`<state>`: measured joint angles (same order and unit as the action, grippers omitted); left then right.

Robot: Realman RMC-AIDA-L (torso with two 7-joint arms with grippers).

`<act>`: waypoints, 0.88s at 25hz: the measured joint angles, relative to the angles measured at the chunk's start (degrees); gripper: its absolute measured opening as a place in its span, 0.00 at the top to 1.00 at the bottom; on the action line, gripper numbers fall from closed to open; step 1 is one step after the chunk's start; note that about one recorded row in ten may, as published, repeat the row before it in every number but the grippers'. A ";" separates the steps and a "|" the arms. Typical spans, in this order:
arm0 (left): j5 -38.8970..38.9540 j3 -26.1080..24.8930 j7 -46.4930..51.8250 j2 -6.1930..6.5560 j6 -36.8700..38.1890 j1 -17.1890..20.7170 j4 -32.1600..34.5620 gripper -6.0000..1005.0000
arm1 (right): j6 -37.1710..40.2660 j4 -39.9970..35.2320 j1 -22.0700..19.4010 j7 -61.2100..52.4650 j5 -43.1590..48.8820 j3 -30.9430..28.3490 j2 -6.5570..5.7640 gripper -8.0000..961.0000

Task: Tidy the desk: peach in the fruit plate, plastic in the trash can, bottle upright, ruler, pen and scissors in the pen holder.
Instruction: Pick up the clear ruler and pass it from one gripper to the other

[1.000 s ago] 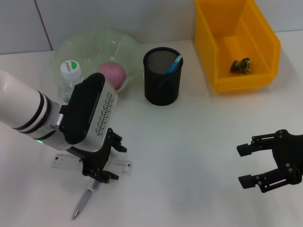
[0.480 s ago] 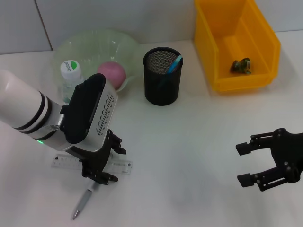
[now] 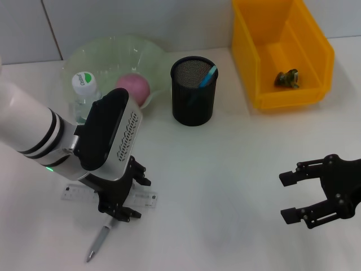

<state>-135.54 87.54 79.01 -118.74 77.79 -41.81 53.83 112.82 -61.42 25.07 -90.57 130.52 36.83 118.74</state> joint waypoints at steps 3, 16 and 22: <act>0.01 0.16 0.15 0.00 0.03 -0.14 -0.26 0.34 | -0.41 0.00 0.08 0.05 0.33 0.36 0.00 0.13; -1.21 0.34 1.16 -0.10 1.39 -0.75 -0.48 0.34 | -1.79 1.74 0.74 0.17 0.61 1.31 -0.35 0.13; -1.35 0.44 1.24 -0.18 2.14 -0.85 -0.53 0.35 | -1.82 1.74 0.77 0.28 0.61 1.32 -0.36 0.13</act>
<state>-136.89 87.98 80.25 -118.92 79.93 -42.66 53.31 111.00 -59.68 25.83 -90.29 131.14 38.15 118.38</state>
